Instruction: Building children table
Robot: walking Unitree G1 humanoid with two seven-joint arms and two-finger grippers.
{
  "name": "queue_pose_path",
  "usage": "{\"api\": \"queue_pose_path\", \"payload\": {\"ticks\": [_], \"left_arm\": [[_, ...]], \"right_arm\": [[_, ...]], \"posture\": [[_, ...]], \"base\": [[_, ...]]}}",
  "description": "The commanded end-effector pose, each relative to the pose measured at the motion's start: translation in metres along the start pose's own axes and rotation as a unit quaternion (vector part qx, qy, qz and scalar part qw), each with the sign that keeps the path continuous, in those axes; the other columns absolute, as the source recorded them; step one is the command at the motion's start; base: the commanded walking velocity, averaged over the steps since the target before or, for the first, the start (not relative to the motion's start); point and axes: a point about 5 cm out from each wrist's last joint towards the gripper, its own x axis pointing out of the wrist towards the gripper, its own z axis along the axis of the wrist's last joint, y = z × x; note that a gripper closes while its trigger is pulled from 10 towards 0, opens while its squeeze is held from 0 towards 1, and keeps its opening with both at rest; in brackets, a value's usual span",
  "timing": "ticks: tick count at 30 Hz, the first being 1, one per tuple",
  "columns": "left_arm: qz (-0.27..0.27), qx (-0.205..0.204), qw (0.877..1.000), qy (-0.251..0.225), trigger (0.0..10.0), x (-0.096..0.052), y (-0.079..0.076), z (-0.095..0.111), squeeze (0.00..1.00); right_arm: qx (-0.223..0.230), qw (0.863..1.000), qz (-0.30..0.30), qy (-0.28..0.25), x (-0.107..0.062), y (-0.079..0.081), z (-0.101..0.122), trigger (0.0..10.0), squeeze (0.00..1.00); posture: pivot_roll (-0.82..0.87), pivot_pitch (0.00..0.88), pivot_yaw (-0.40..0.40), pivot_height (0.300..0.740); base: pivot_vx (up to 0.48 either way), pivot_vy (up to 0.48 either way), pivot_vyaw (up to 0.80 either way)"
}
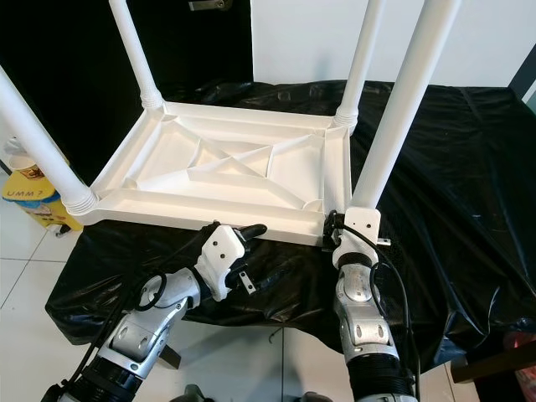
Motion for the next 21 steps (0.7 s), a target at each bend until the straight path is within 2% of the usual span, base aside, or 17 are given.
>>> {"api": "queue_pose_path", "payload": {"ticks": [1, 3, 4, 6, 8, 18, 21], "left_arm": [[0.009, 0.003, 1.0, 0.007, 10.0, -0.001, 0.001, -0.001, 0.0], [0.01, 0.002, 1.0, 0.007, 10.0, -0.001, 0.001, -0.001, 0.0], [0.011, 0.002, 1.0, 0.007, 10.0, -0.001, 0.001, -0.002, 0.0], [0.012, 0.001, 1.0, 0.007, 10.0, -0.001, 0.001, -0.002, 0.0], [0.012, 0.001, 1.0, 0.007, 10.0, -0.002, 0.001, -0.002, 0.0], [0.011, 0.001, 1.0, 0.008, 10.0, -0.003, 0.001, -0.002, 0.0], [0.01, 0.001, 1.0, 0.009, 10.0, -0.003, 0.001, -0.003, 0.0]], "right_arm": [[0.005, 1.0, 0.006, -0.003, -0.002, 0.0, 0.0, 10.0, 1.0], [0.008, 1.0, 0.018, -0.011, -0.001, -0.003, 0.003, 10.0, 1.0], [0.015, 0.998, 0.053, -0.018, -0.002, -0.007, 0.004, 10.0, 0.0], [0.005, 0.993, 0.115, -0.033, -0.004, -0.016, 0.006, 10.0, 0.0], [-0.002, 0.99, 0.137, -0.036, -0.004, -0.022, 0.007, 10.0, 0.0], [-0.021, 0.982, 0.183, -0.037, -0.001, -0.033, 0.008, 10.0, 0.0], [-0.041, 0.969, 0.24, -0.033, 0.003, -0.039, 0.01, 10.0, 0.0]], "posture": [[0.07, 0.059, -0.018, 0.74], [0.07, 0.061, -0.021, 0.74], [0.07, 0.061, -0.022, 0.74], [0.06, 0.06, -0.021, 0.74], [0.06, 0.06, -0.018, 0.74], [0.06, 0.058, -0.015, 0.74], [0.06, 0.052, -0.011, 0.74]], "base": [[0.0, 0.0, 0.0], [0.0, 0.0, 0.0], [0.0, 0.0, 0.0], [0.0, 0.0, 0.0], [0.0, 0.0, 0.0], [0.0, 0.0, 0.0], [0.0, 0.0, 0.0]]}}
